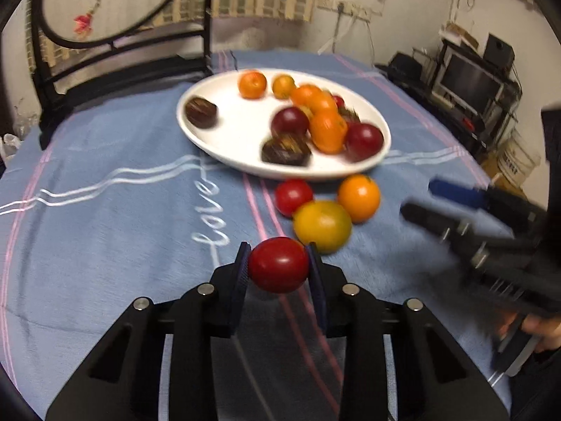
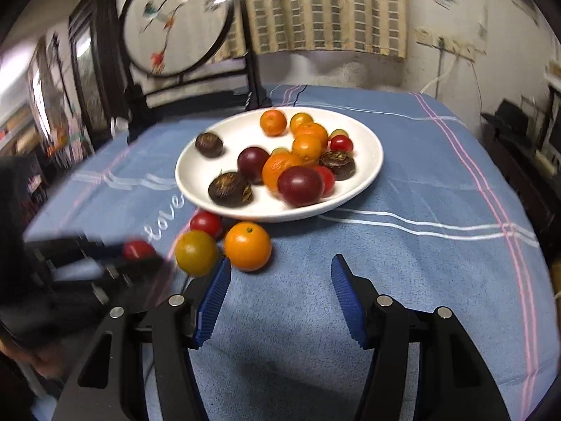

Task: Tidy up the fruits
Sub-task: 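Grasp a mandarin with the right tool while the left tool grasps a red tomato, then lower mandarin and red tomato onto the plate and open both tools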

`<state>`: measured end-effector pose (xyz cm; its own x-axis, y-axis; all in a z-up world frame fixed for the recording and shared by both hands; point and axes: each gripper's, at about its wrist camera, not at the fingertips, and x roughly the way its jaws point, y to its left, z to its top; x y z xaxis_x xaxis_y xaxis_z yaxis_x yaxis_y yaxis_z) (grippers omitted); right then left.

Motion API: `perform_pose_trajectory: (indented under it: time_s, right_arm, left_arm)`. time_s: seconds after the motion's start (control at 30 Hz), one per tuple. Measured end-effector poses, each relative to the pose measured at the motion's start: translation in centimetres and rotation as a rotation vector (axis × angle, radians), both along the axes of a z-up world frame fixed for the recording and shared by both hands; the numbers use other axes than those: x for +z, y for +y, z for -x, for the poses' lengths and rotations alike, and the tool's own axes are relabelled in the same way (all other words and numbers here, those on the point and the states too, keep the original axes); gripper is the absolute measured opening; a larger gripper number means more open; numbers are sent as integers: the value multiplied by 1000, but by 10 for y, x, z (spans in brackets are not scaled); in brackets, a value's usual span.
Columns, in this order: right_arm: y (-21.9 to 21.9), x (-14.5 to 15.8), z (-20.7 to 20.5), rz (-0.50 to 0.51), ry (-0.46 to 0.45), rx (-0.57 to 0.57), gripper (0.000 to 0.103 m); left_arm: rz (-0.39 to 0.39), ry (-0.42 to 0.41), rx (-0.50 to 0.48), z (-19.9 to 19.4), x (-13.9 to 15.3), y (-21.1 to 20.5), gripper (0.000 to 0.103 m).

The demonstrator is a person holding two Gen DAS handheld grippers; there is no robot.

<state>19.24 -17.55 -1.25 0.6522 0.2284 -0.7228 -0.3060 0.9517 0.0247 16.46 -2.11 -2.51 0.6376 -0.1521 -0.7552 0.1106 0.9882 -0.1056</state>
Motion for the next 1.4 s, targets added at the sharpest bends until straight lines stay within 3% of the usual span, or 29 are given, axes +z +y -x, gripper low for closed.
perform_pose_trajectory:
  time_s: [0.07,0.13,0.23,0.4,0.5,0.67,0.97,1.2,1.4]
  right_arm:
    - [14,-8,1,105,9,20,60]
    - [23,-15,1,132,31,53,51]
    - [33,-22,-5,180,45,57,50]
    - [44,-27,-25,166,68,76,50]
    - [45,-27,-34,128,71,77,38]
    - [42,-22,-32,85,73,80,38]
    - [16,30,-2,23,-59,57,38]
    - [19,56,-27,18,-135,45,38]
    - [35,44,-64,25,-119,36,38]
  left_arm:
    - [18,-6,12,1,5,7,32]
    - [30,2,17,0,5,11,32]
    - [44,19,24,-4,3,14,32]
    - [66,31,29,-9,1,17,32]
    - [75,29,29,-10,0,19,32]
    - [76,22,33,-10,0,21,32]
    - [76,-46,24,-5,25,17,32]
    - [17,-83,26,-44,50,6,31]
    - [29,-46,70,-98,37,9,31]
